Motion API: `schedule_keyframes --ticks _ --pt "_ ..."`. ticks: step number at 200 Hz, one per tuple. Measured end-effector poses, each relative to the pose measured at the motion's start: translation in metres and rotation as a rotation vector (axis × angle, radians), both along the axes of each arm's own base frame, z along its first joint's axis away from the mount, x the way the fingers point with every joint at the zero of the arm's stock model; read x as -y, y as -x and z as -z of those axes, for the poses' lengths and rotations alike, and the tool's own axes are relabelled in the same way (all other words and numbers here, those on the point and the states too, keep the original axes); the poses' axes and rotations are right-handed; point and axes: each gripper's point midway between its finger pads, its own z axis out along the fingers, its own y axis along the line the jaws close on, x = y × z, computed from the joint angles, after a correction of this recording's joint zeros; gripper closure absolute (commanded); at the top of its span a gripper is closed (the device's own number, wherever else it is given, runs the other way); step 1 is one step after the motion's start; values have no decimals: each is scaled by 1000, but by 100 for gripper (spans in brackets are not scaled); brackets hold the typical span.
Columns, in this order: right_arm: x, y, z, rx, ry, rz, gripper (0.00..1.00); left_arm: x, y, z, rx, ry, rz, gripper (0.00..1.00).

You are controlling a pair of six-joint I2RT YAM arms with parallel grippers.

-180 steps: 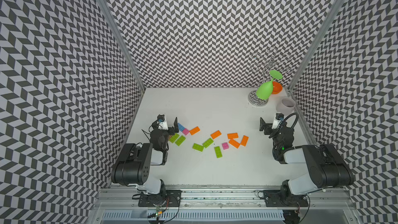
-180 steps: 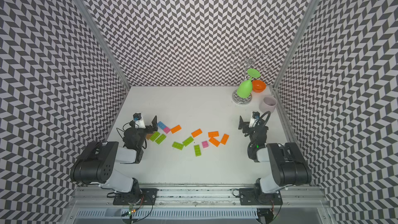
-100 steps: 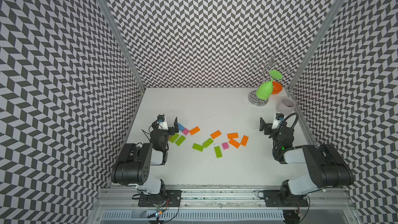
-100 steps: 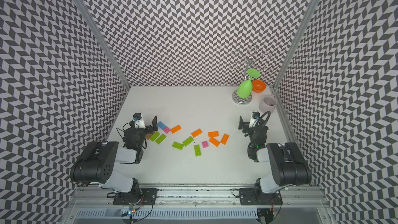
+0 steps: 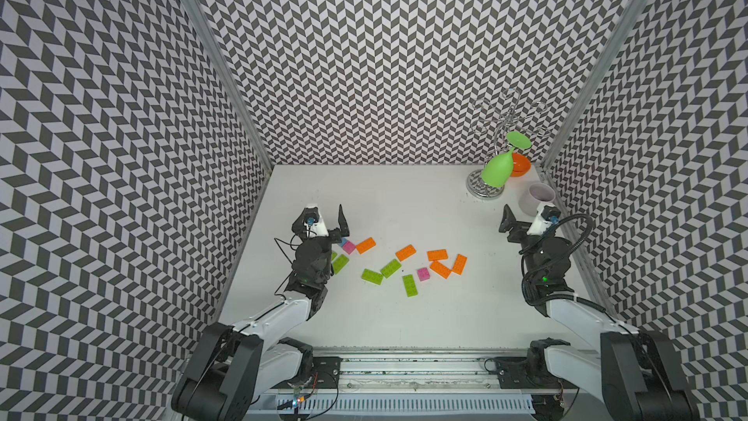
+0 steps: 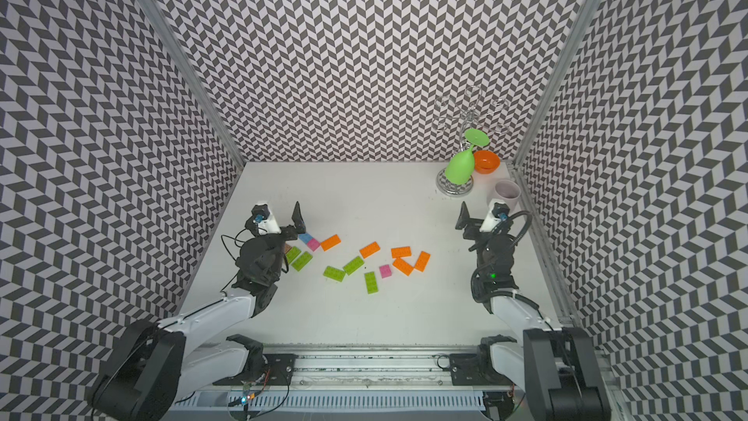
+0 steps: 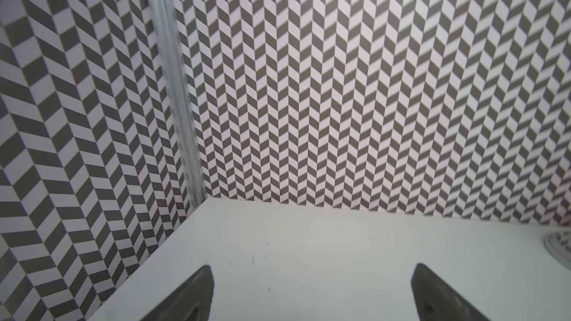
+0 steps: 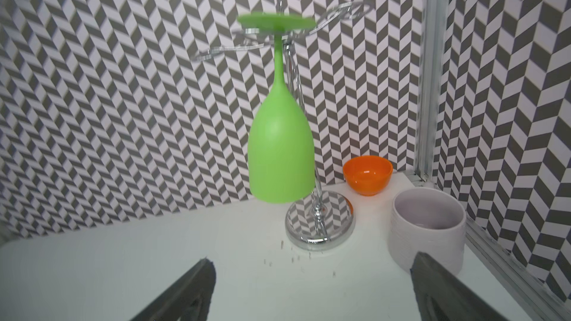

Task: Assemble a small pinwheel with lego
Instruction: Move the lego brick at the center of the board.

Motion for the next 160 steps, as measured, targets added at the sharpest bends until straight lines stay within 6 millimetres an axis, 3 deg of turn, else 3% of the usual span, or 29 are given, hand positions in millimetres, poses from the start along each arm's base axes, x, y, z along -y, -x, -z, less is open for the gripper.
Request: schedule_keyframes --ticks 30,56,74,87,108,136,160 --pt "0 -4 -15 -59 -219 -7 1 19 -16 -21 -110 219 8 1" --pt "-18 -9 -4 -191 -334 -69 1 60 -14 -4 -249 298 128 1" --pt "-46 -8 17 -324 -355 -139 0 113 7 23 -376 285 273 1" --pt "-71 -4 38 -440 -356 -201 6 154 29 40 -459 264 393 1" --pt "-112 11 72 -617 -315 -327 9 199 63 59 -553 257 567 1" --pt "-158 40 107 -807 -200 -506 16 206 90 90 -644 309 662 1" --pt "-186 58 119 -899 -90 -624 25 199 104 105 -686 345 682 1"
